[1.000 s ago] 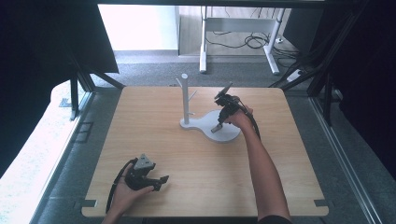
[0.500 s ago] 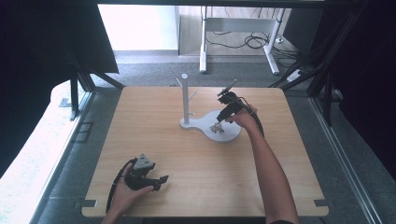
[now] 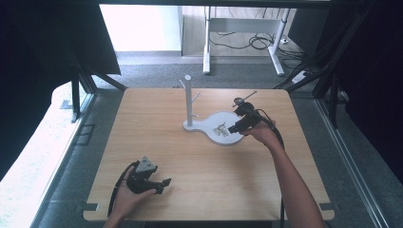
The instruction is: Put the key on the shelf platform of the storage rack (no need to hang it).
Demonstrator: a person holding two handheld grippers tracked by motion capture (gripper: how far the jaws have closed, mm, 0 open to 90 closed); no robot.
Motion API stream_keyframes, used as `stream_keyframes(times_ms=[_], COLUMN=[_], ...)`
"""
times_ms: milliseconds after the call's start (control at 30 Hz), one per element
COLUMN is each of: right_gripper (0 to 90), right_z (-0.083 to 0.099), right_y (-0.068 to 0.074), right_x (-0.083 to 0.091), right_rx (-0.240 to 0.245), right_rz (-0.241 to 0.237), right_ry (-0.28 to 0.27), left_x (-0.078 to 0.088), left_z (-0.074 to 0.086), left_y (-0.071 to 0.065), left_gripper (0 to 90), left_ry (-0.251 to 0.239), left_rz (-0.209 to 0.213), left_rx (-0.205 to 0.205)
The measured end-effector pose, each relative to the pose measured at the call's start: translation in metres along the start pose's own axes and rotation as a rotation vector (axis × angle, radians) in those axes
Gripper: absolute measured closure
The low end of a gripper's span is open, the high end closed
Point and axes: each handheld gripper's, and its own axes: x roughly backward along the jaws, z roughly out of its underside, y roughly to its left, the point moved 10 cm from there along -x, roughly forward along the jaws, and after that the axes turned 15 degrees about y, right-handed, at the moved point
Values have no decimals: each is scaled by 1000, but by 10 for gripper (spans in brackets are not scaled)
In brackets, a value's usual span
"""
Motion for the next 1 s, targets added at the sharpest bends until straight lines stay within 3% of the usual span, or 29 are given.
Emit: stream_keyframes(times_ms=[367, 700, 867, 967, 1000], right_gripper=[511, 510, 516, 513, 514], right_z=[67, 126, 146, 151, 150], right_y=[15, 30, 32, 31, 29], right_x=[-4, -16, -27, -28, -26], right_rx=[15, 2, -22, -19, -27], right_rz=[-37, -26, -46, -44, -44], right_ry=[-63, -113, -134, -121, -140], left_x=[-3, 1, 1, 1, 2], left_z=[1, 1, 1, 1, 1], left_y=[0, 3, 3, 4, 4], left_gripper=[241, 241, 241, 241, 241], left_ry=[10, 2, 4, 3, 2], left_rz=[-6, -12, -19, -22, -23], left_rx=[-1, 12, 12, 11, 11])
